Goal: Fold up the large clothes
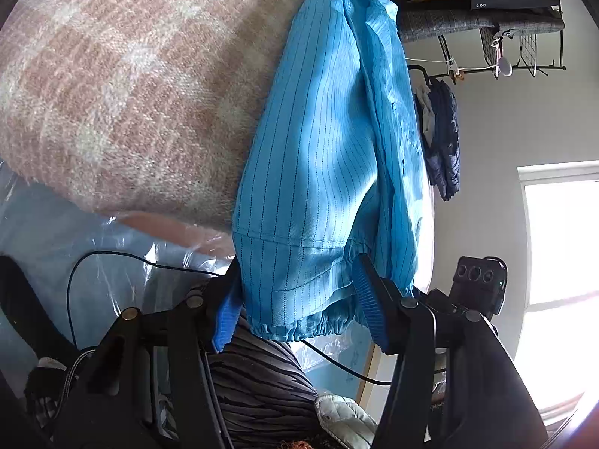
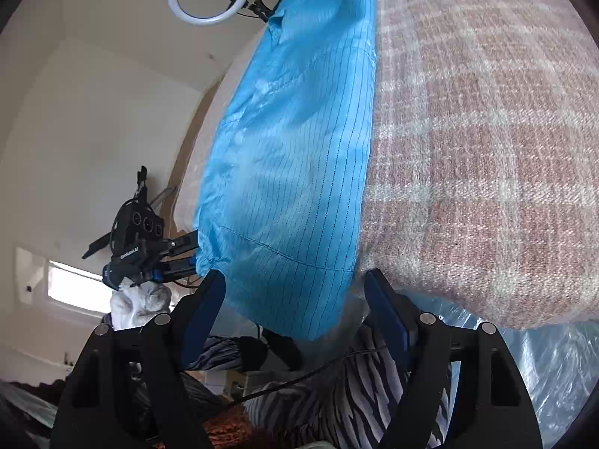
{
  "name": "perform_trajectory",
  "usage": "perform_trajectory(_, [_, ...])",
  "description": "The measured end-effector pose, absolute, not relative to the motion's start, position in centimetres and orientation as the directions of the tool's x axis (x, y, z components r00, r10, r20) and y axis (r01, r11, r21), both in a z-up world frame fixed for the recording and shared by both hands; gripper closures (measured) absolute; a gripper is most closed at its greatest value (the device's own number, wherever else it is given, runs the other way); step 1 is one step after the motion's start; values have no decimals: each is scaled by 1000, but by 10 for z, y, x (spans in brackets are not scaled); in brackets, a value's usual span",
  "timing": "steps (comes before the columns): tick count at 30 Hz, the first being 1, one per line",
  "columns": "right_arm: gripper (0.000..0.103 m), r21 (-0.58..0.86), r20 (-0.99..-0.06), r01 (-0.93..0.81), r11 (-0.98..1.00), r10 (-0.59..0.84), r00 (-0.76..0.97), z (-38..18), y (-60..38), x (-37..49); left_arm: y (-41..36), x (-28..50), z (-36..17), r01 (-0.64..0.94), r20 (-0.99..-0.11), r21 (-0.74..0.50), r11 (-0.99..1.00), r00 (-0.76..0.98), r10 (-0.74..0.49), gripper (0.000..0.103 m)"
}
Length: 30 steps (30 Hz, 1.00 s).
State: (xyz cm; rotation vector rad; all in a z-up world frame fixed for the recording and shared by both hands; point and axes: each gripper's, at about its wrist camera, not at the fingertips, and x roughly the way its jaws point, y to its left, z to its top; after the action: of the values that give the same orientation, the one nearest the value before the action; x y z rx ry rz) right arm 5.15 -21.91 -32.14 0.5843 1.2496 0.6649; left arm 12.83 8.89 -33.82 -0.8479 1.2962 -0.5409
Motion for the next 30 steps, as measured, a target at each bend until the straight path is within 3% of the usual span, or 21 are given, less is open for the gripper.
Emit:
perform_trajectory(4, [43,748,-641,-115,654,756,131,-335,-202,54,87,128,-337,-103,-606,-794,599,214,-766,67])
perform_trajectory(6, [67,762,-629,-109,638,770,108,-340,-192,57,84,128,-336,-93,-618,-784,614,208,-758,82])
perform_trajectory(7, [74,765,-627,-113,634,773,97,-341,-187,58,83,127,-335,-89,-613,-788,609,206,-763,86])
perform_trajectory(8, [89,767,-625,-116,632,775,90,-342,-184,58,81,127,-333,-82,-606,-793,604,205,-769,91])
perform_trajectory(11, [97,782,-603,-128,610,792,92,-338,-180,59,80,124,-324,-54,-605,-790,610,221,-765,98])
perform_trajectory(20, [99,850,-481,-149,506,859,174,-301,-196,62,77,129,-281,-25,-501,-856,516,280,-819,101])
perform_trajectory(30, [99,860,-407,-202,468,869,281,-247,-200,113,73,188,-228,24,-447,-874,486,353,-822,101])
